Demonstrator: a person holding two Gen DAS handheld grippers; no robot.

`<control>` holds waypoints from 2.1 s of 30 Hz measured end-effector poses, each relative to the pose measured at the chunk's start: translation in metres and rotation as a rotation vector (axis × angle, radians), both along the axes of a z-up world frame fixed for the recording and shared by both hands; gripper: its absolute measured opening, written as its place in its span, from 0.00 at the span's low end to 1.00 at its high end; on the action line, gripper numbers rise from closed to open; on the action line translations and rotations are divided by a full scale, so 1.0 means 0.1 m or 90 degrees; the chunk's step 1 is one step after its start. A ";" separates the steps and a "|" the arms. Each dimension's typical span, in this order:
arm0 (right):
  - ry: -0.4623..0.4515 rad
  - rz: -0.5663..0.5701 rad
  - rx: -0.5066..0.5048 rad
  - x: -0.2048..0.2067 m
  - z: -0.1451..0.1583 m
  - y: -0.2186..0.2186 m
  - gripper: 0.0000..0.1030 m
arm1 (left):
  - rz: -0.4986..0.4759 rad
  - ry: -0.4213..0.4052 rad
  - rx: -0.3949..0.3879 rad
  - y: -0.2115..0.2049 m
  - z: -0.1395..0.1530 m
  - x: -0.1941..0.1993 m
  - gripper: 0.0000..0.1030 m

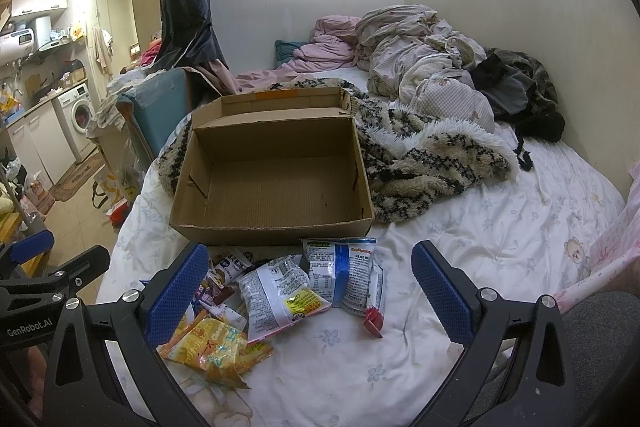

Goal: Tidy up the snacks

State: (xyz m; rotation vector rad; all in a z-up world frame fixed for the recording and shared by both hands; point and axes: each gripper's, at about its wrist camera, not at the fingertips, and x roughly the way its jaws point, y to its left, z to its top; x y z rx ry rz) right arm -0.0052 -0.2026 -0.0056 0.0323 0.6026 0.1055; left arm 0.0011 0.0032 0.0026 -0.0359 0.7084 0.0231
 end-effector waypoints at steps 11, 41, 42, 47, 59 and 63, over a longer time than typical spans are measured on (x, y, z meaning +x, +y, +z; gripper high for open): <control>0.003 -0.001 0.000 0.02 0.02 0.00 1.00 | 0.000 0.005 0.004 -0.02 -0.02 0.00 1.00; 0.282 0.006 0.222 1.23 -0.38 -0.71 1.00 | 0.065 0.323 -0.079 0.41 -0.60 1.13 0.97; 0.286 -0.006 0.230 1.23 -0.44 -0.75 1.00 | 0.074 0.341 -0.091 0.45 -0.68 1.15 0.95; 0.318 -0.047 0.285 1.22 -0.58 -0.89 1.00 | 0.108 0.420 -0.150 0.47 -1.05 1.12 0.94; 0.302 -0.036 0.248 1.22 -0.56 -0.84 1.00 | 0.144 0.515 -0.325 0.57 -1.72 1.09 0.31; 0.294 -0.038 0.257 1.22 -0.53 -0.87 1.00 | 0.134 0.492 -0.287 0.56 -1.58 1.04 0.18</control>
